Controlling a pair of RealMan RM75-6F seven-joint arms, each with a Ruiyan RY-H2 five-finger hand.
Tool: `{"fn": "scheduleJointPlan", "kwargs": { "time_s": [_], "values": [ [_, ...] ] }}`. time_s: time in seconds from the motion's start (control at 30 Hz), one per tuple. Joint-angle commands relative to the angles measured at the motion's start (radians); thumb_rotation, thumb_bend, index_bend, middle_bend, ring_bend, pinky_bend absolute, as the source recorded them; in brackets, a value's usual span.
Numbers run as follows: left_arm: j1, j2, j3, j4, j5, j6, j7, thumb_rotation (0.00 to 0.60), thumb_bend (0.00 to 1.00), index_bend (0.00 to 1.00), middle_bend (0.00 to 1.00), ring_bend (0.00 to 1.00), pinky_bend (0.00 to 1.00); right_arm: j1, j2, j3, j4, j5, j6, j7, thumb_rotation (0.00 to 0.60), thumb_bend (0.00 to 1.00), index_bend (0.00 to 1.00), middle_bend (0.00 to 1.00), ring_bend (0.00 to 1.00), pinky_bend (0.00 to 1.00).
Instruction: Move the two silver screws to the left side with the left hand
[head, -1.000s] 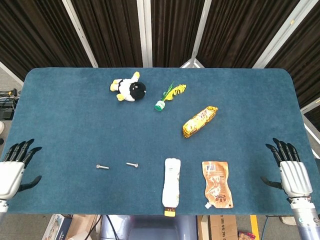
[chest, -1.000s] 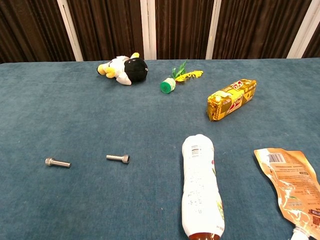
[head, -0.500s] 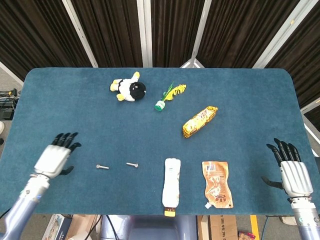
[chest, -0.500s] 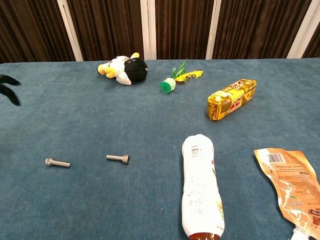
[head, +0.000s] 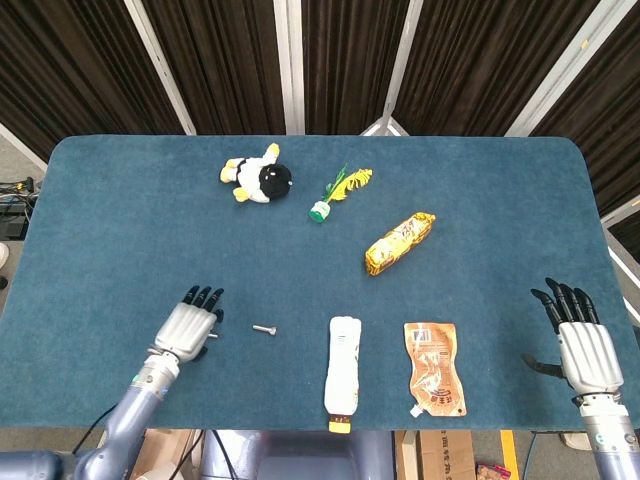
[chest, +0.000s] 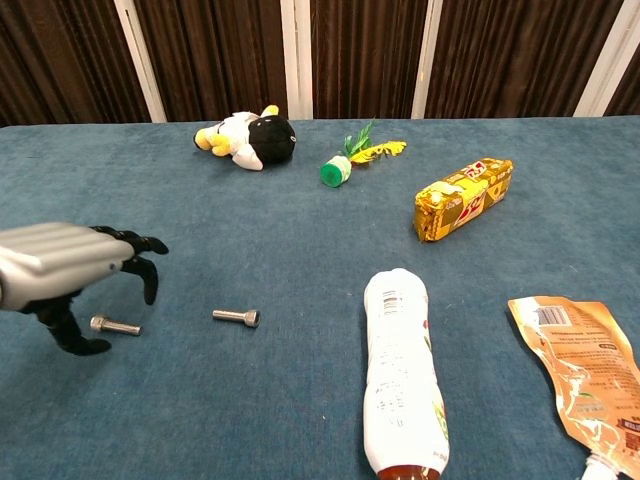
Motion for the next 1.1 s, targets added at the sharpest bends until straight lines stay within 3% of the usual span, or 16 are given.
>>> {"fn": "scheduleJointPlan", "kwargs": {
  "time_s": [0.03, 0.3, 1.1],
  "values": [
    [-0.019, -0.060, 0.009, 0.030, -0.024, 0.045, 0.036, 0.600, 0.41, 0.38, 0.04, 0.00, 0.00, 0.000, 0.000, 0.002, 0.003, 0.002, 0.000, 0.007, 0.600, 0.11, 0.16, 0.07, 0.02, 0.00],
    [-0.018, -0.105, 0.020, 0.052, -0.017, 0.099, 0.035, 0.600, 0.43, 0.43, 0.05, 0.00, 0.00, -0.003, 0.003, 0.008, 0.008, 0.007, 0.004, 0.033, 0.600, 0.11, 0.16, 0.07, 0.02, 0.00],
    [-0.021, -0.100, 0.044, 0.086, 0.001, 0.121, -0.015, 0.600, 0.51, 0.51, 0.09, 0.00, 0.00, -0.002, -0.009, 0.019, 0.004, 0.038, -0.009, 0.031, 0.600, 0.11, 0.16, 0.07, 0.02, 0.00]
  ]
}}
